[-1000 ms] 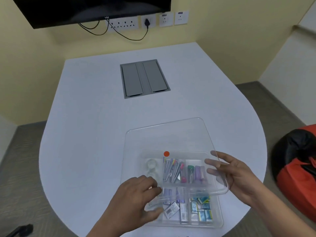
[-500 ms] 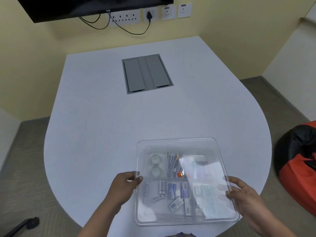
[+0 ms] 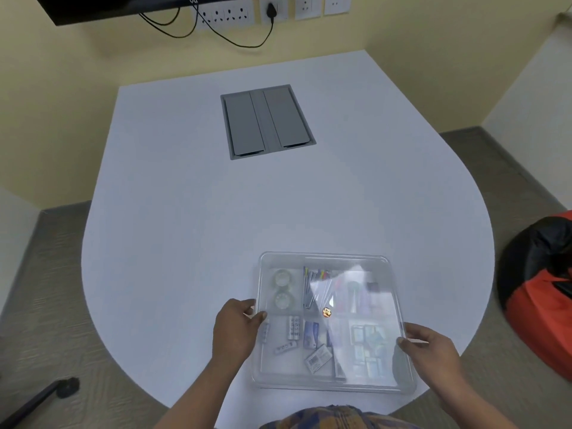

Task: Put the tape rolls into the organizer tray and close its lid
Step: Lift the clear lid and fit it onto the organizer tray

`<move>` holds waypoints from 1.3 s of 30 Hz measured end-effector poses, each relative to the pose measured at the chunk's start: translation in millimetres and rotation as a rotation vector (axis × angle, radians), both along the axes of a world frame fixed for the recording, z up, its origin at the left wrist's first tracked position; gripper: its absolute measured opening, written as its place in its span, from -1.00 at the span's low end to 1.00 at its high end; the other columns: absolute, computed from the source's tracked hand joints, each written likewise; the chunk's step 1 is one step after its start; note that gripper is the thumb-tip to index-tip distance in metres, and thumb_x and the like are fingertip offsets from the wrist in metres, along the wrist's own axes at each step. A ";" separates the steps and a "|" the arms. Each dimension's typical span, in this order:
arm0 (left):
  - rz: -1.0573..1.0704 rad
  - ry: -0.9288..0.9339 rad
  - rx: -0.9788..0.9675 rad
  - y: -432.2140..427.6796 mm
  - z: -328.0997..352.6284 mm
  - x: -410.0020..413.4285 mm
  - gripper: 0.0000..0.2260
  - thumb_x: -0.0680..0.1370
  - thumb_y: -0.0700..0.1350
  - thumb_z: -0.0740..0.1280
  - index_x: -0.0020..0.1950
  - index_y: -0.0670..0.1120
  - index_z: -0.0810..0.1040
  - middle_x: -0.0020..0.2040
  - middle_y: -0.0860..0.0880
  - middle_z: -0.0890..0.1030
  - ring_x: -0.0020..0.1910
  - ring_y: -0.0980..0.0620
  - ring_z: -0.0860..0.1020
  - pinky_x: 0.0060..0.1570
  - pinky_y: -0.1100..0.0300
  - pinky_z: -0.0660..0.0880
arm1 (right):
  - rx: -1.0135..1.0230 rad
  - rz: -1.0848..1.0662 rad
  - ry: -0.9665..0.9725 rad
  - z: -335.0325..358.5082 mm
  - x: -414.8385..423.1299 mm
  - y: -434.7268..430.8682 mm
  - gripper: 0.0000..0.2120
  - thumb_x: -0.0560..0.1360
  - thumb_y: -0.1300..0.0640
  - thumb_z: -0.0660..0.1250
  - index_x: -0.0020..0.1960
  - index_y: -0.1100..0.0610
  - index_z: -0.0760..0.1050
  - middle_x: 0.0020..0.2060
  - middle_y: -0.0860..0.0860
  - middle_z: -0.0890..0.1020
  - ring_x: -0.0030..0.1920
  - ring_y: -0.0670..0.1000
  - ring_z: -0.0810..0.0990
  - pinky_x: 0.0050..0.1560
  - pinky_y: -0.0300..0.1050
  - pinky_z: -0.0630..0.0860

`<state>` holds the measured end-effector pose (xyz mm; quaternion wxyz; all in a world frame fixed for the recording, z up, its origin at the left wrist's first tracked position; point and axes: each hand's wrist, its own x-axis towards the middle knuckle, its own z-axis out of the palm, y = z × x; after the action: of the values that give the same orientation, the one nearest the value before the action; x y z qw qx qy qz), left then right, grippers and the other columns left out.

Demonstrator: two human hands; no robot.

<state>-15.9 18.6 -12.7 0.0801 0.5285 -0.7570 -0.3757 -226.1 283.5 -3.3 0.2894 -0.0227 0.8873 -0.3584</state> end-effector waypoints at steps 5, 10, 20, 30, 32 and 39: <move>0.056 0.021 0.104 -5.0 -6.2 0.4 -0.72 0.42 -0.09 0.49 0.11 -0.09 0.62 -0.15 0.03 0.58 -0.13 0.03 0.56 -0.09 0.19 0.42 | 0.007 0.006 -0.034 -8.3 -1.3 -0.8 -0.74 0.46 0.20 0.44 0.14 0.07 0.60 -0.02 -0.02 0.67 -0.04 0.02 0.62 0.08 0.03 0.51; 0.170 0.169 0.417 -7.7 -12.2 5.2 -0.93 0.44 -0.12 0.48 -0.11 -0.09 0.67 -0.17 -0.08 0.67 -0.18 -0.04 0.59 -0.12 0.16 0.47 | -0.055 -0.022 -0.120 -12.7 -4.3 -0.9 -0.88 0.51 0.17 0.39 0.03 0.14 0.62 -0.08 0.01 0.66 -0.07 0.03 0.61 -0.01 0.01 0.52; 0.372 0.247 0.662 -17.4 -20.9 23.0 -0.83 0.51 -0.03 0.39 -0.03 -0.11 0.68 -0.09 -0.13 0.70 -0.13 -0.14 0.61 0.02 -0.01 0.54 | -0.084 -0.036 -0.263 -11.9 -20.4 -39.4 -0.57 0.55 -0.05 0.30 -0.35 0.14 0.25 -0.44 0.09 0.28 -0.46 0.02 0.25 -0.31 -0.12 0.22; 0.455 0.253 0.644 -31.6 -19.8 25.4 -0.83 0.51 -0.01 0.39 -0.05 -0.10 0.67 -0.13 -0.08 0.67 -0.21 -0.04 0.56 -0.07 0.09 0.49 | -0.137 -0.010 -0.500 -18.9 -33.3 -57.7 -0.55 0.52 0.00 0.38 0.11 0.41 0.48 -0.20 0.24 0.55 -0.20 0.15 0.54 -0.08 -0.04 0.56; 0.453 0.256 0.655 -35.3 -19.8 25.7 -0.83 0.51 -0.04 0.40 -0.05 -0.13 0.67 -0.21 -0.07 0.66 -0.27 -0.03 0.56 -0.11 0.10 0.49 | -0.127 0.005 -0.496 -14.7 -34.9 -61.0 -0.70 0.53 0.03 0.38 0.05 0.28 0.58 -0.10 0.26 0.66 -0.13 0.19 0.66 -0.02 0.01 0.62; 0.083 0.062 0.451 -61.5 -9.7 20.9 -0.77 0.46 -0.12 0.46 0.07 -0.13 0.56 -0.04 -0.14 0.60 -0.10 -0.07 0.57 -0.06 -0.02 0.53 | 0.153 0.431 -0.131 -4.4 -54.4 -82.5 -0.74 0.50 0.10 0.37 0.11 0.23 0.55 0.03 0.08 0.62 -0.02 0.09 0.61 0.07 0.03 0.54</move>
<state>5.0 -42.9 -22.4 -0.0015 0.5518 -0.6288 -0.5478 -280.5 201.0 -7.7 0.4171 -0.1659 0.8659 -0.2207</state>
